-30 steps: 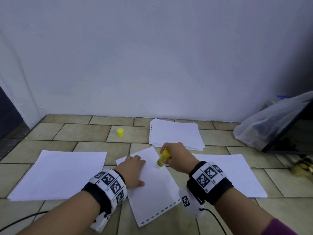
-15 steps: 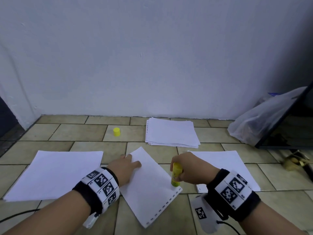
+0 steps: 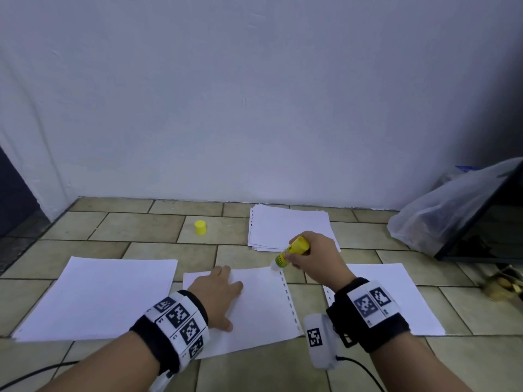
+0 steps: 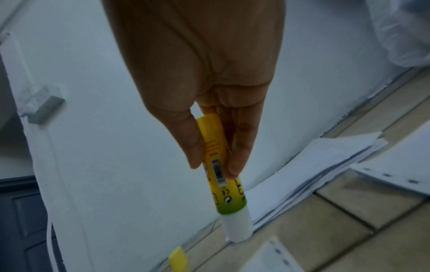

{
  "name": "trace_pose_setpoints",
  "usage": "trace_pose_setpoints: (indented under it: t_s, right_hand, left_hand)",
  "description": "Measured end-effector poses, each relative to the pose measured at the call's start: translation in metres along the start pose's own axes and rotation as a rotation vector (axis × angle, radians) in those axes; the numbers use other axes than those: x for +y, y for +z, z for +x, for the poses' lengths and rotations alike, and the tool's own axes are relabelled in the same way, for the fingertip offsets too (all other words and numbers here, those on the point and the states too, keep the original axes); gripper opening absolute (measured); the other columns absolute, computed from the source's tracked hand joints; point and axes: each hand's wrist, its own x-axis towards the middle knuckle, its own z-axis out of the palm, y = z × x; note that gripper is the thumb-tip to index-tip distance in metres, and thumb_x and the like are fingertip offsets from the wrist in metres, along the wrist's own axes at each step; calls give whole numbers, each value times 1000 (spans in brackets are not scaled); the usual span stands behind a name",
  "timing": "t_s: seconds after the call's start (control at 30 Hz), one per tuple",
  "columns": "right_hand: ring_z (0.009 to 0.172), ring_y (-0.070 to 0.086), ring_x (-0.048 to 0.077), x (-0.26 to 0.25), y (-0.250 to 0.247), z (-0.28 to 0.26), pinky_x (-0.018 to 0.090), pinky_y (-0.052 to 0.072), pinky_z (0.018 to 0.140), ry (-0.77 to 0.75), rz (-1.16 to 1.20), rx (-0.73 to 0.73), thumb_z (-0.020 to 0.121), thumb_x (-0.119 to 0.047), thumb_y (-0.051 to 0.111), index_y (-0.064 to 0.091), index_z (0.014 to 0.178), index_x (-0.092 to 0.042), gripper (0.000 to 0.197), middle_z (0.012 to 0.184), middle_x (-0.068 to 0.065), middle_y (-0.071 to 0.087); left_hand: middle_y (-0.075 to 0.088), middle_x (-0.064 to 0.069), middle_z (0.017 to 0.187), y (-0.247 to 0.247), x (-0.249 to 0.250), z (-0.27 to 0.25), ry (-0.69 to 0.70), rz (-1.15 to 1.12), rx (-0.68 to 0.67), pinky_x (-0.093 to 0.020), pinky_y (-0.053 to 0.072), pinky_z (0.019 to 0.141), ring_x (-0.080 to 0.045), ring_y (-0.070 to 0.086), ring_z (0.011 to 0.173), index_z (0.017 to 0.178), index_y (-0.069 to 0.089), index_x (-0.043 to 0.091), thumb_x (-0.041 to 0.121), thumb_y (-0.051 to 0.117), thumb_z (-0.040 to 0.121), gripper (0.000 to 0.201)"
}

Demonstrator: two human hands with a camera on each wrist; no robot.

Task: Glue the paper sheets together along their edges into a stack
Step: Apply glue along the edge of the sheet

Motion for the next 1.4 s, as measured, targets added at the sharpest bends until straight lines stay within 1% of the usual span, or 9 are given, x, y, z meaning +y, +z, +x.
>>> trace_pose_setpoints:
  t_s: [0.13, 0.3, 0.37, 0.5, 0.67, 0.97, 1.07, 1.2, 1.4]
  right_hand:
    - [87, 65, 23, 1, 20, 9, 32, 53, 80, 24, 16, -4, 81, -16, 72, 61, 93, -15, 16, 89, 5, 65]
    - [81, 52, 13, -4, 38, 22, 8, 38, 51, 16, -49, -25, 85, -17, 67, 60, 109, -10, 26, 103, 7, 61]
    - [82, 54, 15, -7, 42, 26, 9, 39, 49, 22, -87, -58, 86, -16, 66, 59, 112, -10, 27, 110, 9, 60]
    - [106, 55, 21, -12, 37, 29, 21, 44, 75, 14, -220, -152, 87, -17, 66, 58, 116, -11, 31, 119, 9, 57]
    - [110, 54, 19, -18, 17, 15, 22, 43, 79, -57, -426, -312, 87, -17, 64, 60, 116, -12, 30, 120, 7, 58]
    - [103, 58, 20, -14, -4, -14, 25, 48, 77, -70, -551, -482, 83, -20, 69, 63, 113, -12, 31, 116, 4, 59]
    - [82, 62, 17, -11, -7, -14, 28, 52, 73, -39, -538, -501, 80, -18, 73, 63, 108, -9, 32, 110, 6, 62]
    - [58, 58, 12, -10, -15, -7, 24, 51, 61, 10, -397, -405, 76, -16, 74, 61, 85, -8, 18, 84, 9, 68]
    - [58, 60, 15, -12, -15, 4, 32, 56, 66, 20, -221, -254, 76, -15, 76, 55, 74, -13, 21, 75, 6, 65]
  left_hand:
    - [7, -4, 156, 2, -6, 3, 97, -28, 16, -38, 32, 110, -24, 18, 140, 141, 30, 9, 45, 66, 85, 76]
    - [16, -2, 155, 3, -10, 6, 103, -91, -4, -40, 29, 113, -23, 22, 138, 149, 22, 22, 46, 67, 84, 83]
    - [17, -1, 154, 2, -10, 7, 96, -95, -2, -40, 30, 112, -23, 24, 136, 149, 22, 23, 47, 68, 83, 84]
    - [17, 0, 154, 2, -10, 7, 88, -105, -8, -39, 31, 111, -22, 23, 136, 149, 22, 24, 47, 68, 82, 84]
    - [15, 1, 155, 1, -10, 7, 85, -99, -21, -39, 31, 111, -21, 21, 137, 150, 21, 26, 48, 67, 83, 85]
    - [16, -3, 154, -1, -8, 6, 98, -19, -20, -39, 32, 110, -25, 24, 136, 150, 22, 23, 39, 63, 89, 76]
    - [21, -4, 151, -1, -9, 5, 86, 7, -8, -37, 35, 107, -24, 29, 134, 148, 25, 23, 38, 62, 90, 70]
    - [34, -9, 136, -2, -8, 2, 27, 48, -4, -37, 36, 99, -26, 36, 125, 138, 33, 17, 53, 61, 86, 69]
    - [9, -6, 155, 9, -7, 0, 117, -41, 66, -37, 33, 109, -23, 14, 142, 134, 39, 7, 52, 58, 88, 68]
